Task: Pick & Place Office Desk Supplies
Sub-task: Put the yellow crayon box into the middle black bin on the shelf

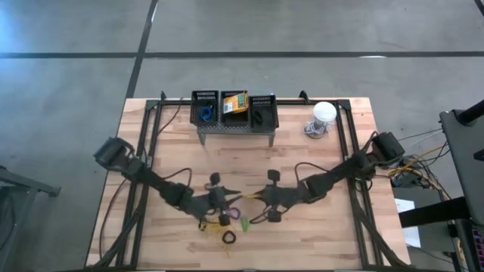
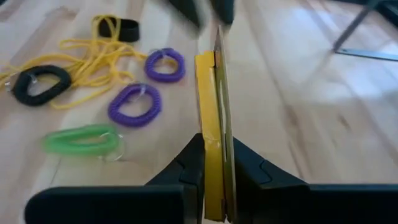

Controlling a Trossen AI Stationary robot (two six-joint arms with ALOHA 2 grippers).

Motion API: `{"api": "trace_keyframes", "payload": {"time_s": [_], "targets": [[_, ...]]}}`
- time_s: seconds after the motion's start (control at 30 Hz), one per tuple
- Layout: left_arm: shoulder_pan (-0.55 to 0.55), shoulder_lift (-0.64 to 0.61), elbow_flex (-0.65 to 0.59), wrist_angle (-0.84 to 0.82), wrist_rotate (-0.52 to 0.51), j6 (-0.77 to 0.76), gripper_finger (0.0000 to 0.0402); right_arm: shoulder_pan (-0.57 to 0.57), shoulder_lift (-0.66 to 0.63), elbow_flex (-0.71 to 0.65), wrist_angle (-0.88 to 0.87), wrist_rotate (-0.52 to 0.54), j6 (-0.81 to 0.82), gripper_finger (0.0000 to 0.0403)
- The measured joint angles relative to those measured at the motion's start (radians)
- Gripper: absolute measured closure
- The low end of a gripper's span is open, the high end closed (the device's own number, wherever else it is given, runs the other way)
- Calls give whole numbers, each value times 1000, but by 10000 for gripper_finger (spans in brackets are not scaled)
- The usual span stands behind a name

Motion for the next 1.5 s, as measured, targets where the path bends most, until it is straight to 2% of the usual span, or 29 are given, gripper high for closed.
{"api": "trace_keyframes", "payload": {"time_s": [0.13, 0.3, 0.43, 0.53, 0.87, 1.13, 1.23, 1.4, 1.5], "targets": [[79, 41, 57, -61, 183, 2, 239, -1, -20, -20, -9, 28, 3, 365], [126, 48, 126, -276, 174, -52, 157, 0, -24, -45, 9, 66, 54, 365], [124, 49, 154, -312, 164, -56, 146, 2, -23, -56, 12, 72, 70, 365], [123, 53, 152, -292, 164, -56, 165, 2, -23, -55, 23, 71, 70, 365], [122, 73, 153, -224, 172, -58, 271, 5, -22, -47, 47, 67, 79, 365], [122, 75, 154, -210, 195, -59, 289, 8, -22, -47, 50, 44, 99, 361], [123, 75, 154, -200, 213, -84, 307, 8, -22, -47, 49, 7, 148, 344], [124, 75, 161, -196, 270, -101, 371, 13, -22, -47, 49, -12, 157, 295], [124, 75, 158, -197, 273, -101, 378, 13, -22, -47, 49, -12, 144, 267]]}}
